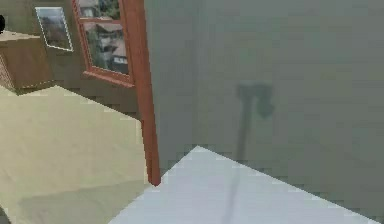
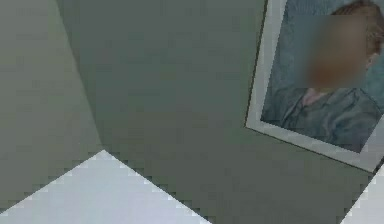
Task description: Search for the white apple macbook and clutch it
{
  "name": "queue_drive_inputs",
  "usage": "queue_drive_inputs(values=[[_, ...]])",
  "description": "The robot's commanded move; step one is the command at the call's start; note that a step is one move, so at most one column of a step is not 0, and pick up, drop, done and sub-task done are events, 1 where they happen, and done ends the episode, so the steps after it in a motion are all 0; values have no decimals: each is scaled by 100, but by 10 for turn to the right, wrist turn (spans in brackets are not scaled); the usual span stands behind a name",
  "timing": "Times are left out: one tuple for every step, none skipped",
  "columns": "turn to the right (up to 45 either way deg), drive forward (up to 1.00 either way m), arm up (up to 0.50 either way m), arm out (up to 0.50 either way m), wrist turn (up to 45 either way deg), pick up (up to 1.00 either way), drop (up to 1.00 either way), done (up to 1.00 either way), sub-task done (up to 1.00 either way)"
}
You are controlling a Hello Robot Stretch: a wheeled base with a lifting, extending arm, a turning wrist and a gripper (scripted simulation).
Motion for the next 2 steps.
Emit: queue_drive_inputs(values=[[0,35,0,0,0,0,0,0,0],[-300,0,0,0,0,0,0,0,0]])
